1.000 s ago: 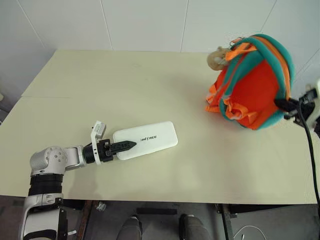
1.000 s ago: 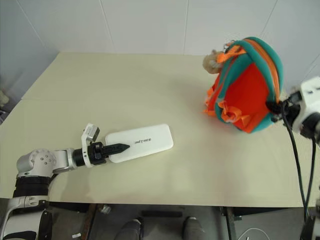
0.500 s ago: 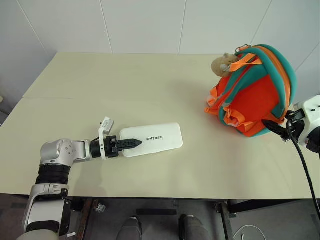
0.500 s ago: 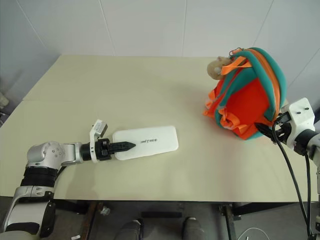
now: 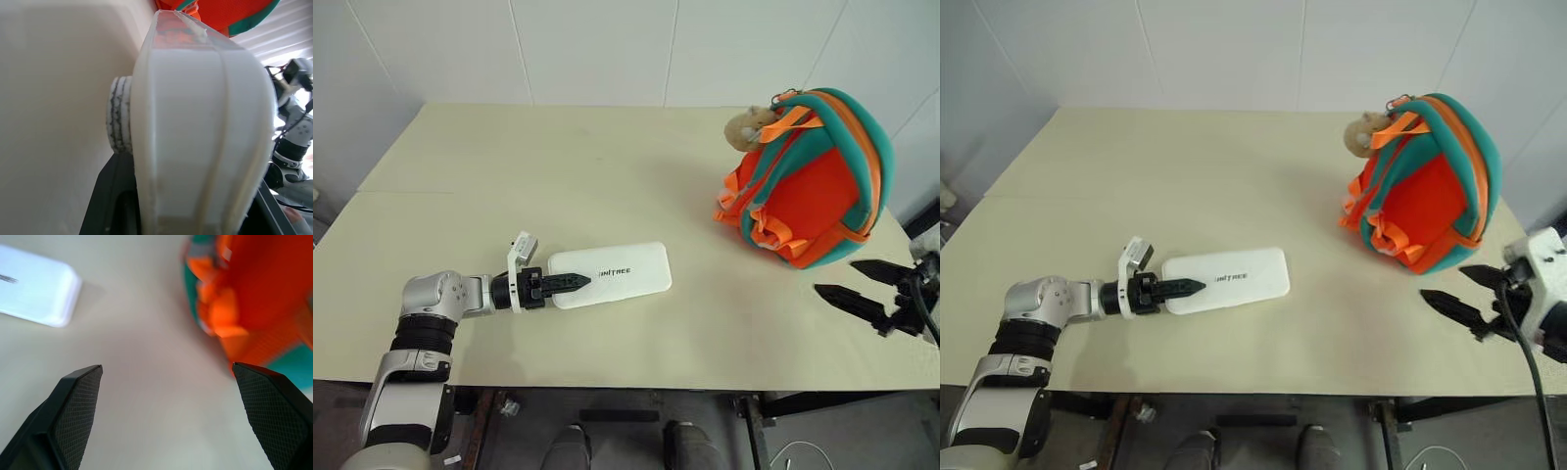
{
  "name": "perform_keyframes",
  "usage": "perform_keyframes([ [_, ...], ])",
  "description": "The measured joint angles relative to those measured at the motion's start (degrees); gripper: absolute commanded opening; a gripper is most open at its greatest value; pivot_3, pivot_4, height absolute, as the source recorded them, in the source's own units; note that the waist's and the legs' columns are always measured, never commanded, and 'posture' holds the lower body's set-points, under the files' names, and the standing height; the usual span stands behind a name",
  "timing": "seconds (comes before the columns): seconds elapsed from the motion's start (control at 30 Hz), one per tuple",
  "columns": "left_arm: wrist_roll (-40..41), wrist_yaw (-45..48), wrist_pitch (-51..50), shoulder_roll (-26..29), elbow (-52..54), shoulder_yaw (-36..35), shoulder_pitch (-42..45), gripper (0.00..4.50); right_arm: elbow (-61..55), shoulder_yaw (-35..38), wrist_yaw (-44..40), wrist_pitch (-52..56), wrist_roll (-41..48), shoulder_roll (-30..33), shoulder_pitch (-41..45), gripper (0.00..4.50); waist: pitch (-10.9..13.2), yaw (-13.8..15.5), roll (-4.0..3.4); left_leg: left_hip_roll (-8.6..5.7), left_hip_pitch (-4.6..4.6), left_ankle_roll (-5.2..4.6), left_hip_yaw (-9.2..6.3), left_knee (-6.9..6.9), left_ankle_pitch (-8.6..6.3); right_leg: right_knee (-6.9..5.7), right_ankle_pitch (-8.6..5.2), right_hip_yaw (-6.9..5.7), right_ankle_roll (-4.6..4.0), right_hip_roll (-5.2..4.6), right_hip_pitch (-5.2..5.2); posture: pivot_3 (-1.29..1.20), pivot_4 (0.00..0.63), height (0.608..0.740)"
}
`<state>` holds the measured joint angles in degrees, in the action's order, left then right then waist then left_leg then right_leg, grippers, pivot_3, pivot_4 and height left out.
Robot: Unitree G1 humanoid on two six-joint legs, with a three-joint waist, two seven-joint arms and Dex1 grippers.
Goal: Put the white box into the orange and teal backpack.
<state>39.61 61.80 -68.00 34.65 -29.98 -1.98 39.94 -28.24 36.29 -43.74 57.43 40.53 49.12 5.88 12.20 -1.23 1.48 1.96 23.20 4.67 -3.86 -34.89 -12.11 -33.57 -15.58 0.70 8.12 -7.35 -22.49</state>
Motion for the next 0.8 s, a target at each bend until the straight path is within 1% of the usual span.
perform_keyframes([
  [0.1, -0.2, -0.2, -0.3, 0.1, 0.5, -0.3, 0.1, 1.23, 4.3, -10.2, 5.6, -3.8, -3.5, -6.1, 8.3, 4.48, 0.0, -0.5, 0.01, -0.01, 0.1, 0.02, 0.01, 0.01, -0.02, 0.58, 0.46, -0.01, 0.03, -0.01, 0.14, 0.0, 0.15, 0.74],
  [0.2, 0.1, -0.8, -1.3, 0.4, 2.4, -1.1, -0.5, 1.23, 13.6, -19.3, 10.6, -9.7, -10.1, -11.2, 16.9, 4.48, 0.0, -0.6, -0.02, -0.04, 0.26, -0.23, 0.02, 0.06, 0.14, 0.67, 0.57, 0.05, 0.09, -0.02, 0.0, 0.0, 0.15, 0.74],
  [0.27, 0.4, -1.3, -2.1, 0.6, 4.0, -1.6, -0.9, 1.23, 20.8, -22.5, 14.1, -13.9, -14.6, -14.0, 22.8, 4.48, 0.0, -0.4, -0.06, -0.04, 0.34, -0.25, 0.03, 0.26, 0.19, 0.47, 0.58, 0.09, 0.12, -0.01, -0.2, 0.0, 0.15, 0.74],
  [0.33, 0.7, -1.7, -2.8, 0.9, 5.4, -2.4, -1.9, 1.23, 26.0, -24.4, 16.2, -17.5, -17.8, -15.6, 26.8, 4.48, 0.0, -0.3, -0.06, -0.04, 0.3, -0.2, 0.03, 0.44, 0.19, 0.05, 0.67, 0.08, 0.59, -0.01, -0.41, 0.0, 0.15, 0.74],
  [0.37, 1.1, -1.9, -3.3, 1.5, 6.2, -3.6, -3.1, 1.23, 30.5, -26.2, 17.9, -20.4, -20.4, -17.4, 30.7, 4.48, 0.0, -0.3, -0.06, -0.04, 0.28, -0.17, 0.03, 0.54, 0.18, -0.08, 0.67, 0.08, 0.79, -0.01, -0.53, 0.0, 0.15, 0.74],
  [0.4, 1.4, -2.2, -3.7, 1.6, 7.0, -4.3, -3.6, 1.23, 34.6, -27.6, 19.5, -22.9, -22.7, -18.6, 34.2, 4.48, 0.0, -0.5, -0.06, -0.04, 0.33, -0.04, 0.05, 0.72, 0.26, -0.19, 0.66, 0.14, 0.8, -0.01, -0.78, 0.0, 0.15, 0.74],
  [0.5, 2.1, -3.7, -4.6, 1.5, 9.3, -6.0, -4.7, 1.23, 42.1, -29.6, 21.8, -28.2, -26.2, -21.2, 40.5, 4.48, 0.0, -0.4, -0.06, -0.02, 0.4, 0.05, 0.04, 0.99, 0.37, -0.55, 0.42, 0.14, 0.82, 0.01, -1.11, 0.0, 0.15, 0.74],
  [0.67, 3.3, -6.3, -5.4, 1.4, 11.6, -9.2, -6.5, 1.23, 51.5, -29.8, 22.9, -35.3, -28.7, -25.5, 45.5, 4.48, 0.0, -0.6, -0.06, -0.03, 0.38, 0.05, 0.08, 1.02, 0.36, -0.52, 0.39, 0.18, 0.88, 0.0, -1.07, 0.0, 0.15, 0.74],
  [0.77, 3.9, -7.9, -5.9, 0.5, 12.9, -10.4, -7.5, 1.23, 57.5, -29.7, 23.1, -42.2, -29.9, -27.4, 47.2, 3.89, 0.0, -0.6, -0.06, -0.03, 0.3, 0.06, 0.09, 1.02, 0.37, -0.58, 0.39, 0.19, 0.88, 0.01, -1.04, 0.0, 0.15, 0.74],
  [0.8, 4.0, -8.2, -5.9, 0.3, 13.5, -10.6, -7.7, 1.23, 58.4, -29.6, 22.7, -43.9, -29.9, -27.7, 47.2, 3.6, 0.0, -0.6, -0.06, -0.03, 0.28, 0.07, 0.09, 1.02, 0.38, -0.6, 0.39, 0.19, 0.88, 0.01, -1.03, 0.0, 0.15, 0.74],
])
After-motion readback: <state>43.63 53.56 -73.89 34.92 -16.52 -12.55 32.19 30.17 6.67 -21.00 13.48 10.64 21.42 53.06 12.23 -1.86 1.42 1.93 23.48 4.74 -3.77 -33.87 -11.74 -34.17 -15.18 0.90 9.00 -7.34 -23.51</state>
